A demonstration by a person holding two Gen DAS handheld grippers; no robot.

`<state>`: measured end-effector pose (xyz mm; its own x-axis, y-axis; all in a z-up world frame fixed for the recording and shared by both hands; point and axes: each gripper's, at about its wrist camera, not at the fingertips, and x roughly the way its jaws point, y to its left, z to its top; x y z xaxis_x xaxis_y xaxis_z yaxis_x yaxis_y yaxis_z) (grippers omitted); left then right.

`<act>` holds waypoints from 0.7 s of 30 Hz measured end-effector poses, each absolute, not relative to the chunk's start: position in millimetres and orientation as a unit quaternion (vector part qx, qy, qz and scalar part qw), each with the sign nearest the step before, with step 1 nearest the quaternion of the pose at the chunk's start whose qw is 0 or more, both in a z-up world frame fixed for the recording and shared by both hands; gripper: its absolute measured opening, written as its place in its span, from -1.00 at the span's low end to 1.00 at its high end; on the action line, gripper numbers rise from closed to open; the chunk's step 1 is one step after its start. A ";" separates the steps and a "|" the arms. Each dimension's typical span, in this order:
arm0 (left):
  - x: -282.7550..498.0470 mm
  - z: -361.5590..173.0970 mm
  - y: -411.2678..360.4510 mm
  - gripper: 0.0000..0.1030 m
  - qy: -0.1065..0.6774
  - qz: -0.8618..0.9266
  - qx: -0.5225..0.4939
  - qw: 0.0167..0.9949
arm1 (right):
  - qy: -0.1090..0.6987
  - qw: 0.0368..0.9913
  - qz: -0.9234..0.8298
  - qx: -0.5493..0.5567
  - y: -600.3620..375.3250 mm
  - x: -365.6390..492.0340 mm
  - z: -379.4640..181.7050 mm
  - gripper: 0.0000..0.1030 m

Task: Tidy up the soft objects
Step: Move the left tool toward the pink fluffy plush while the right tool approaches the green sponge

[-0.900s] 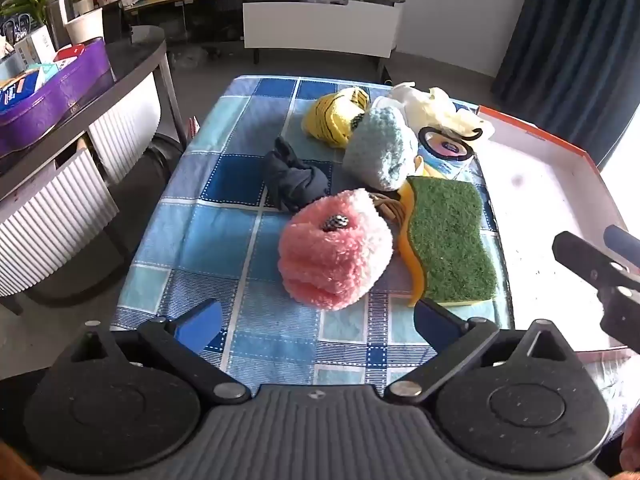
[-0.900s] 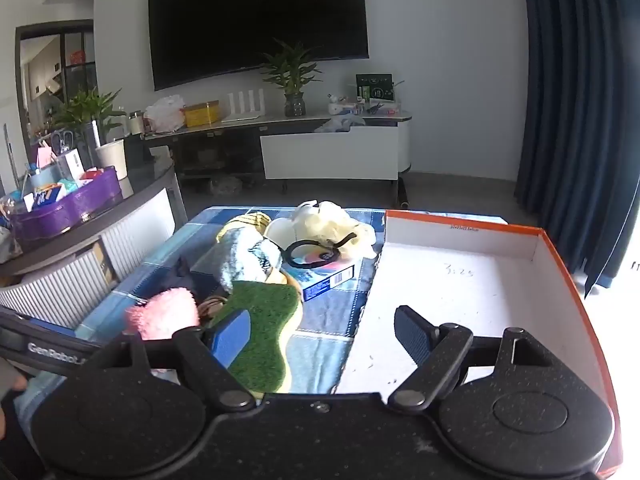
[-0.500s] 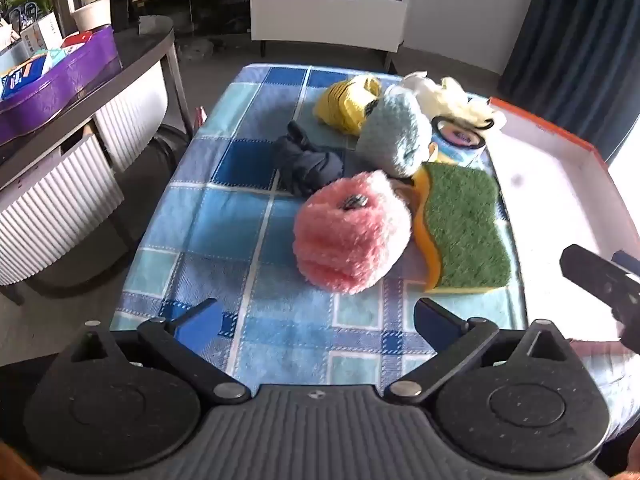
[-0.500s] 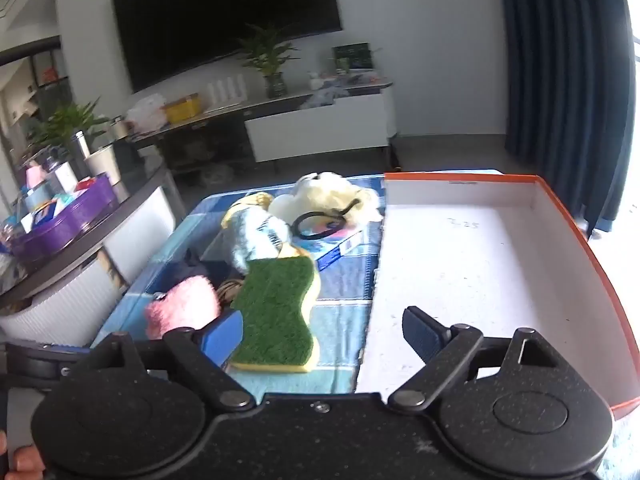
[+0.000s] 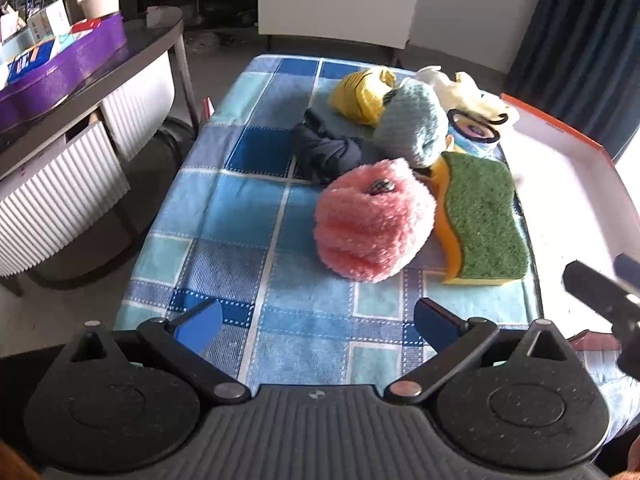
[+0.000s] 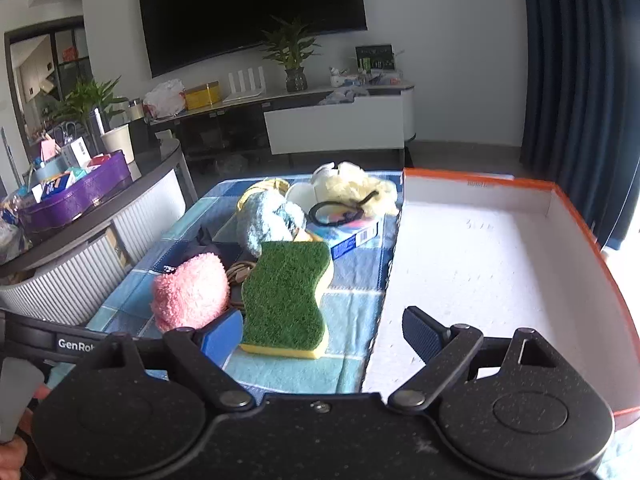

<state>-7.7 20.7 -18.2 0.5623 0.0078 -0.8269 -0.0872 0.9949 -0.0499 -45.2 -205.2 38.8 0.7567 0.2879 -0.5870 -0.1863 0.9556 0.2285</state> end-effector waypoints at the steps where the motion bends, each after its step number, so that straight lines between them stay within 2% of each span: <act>1: -7.7 -17.8 18.9 1.00 0.465 0.026 -0.042 0.884 | 0.333 0.931 0.129 0.078 -205.4 -45.1 39.2 0.98; 7: -1.3 -18.6 16.5 1.00 0.470 0.015 -0.040 0.882 | 0.334 0.933 0.130 0.042 -199.9 -48.2 44.7 0.98; 21: 11.2 -24.3 9.5 1.00 0.479 0.011 -0.014 0.878 | 0.359 0.922 0.139 0.048 -190.2 -45.6 40.0 0.98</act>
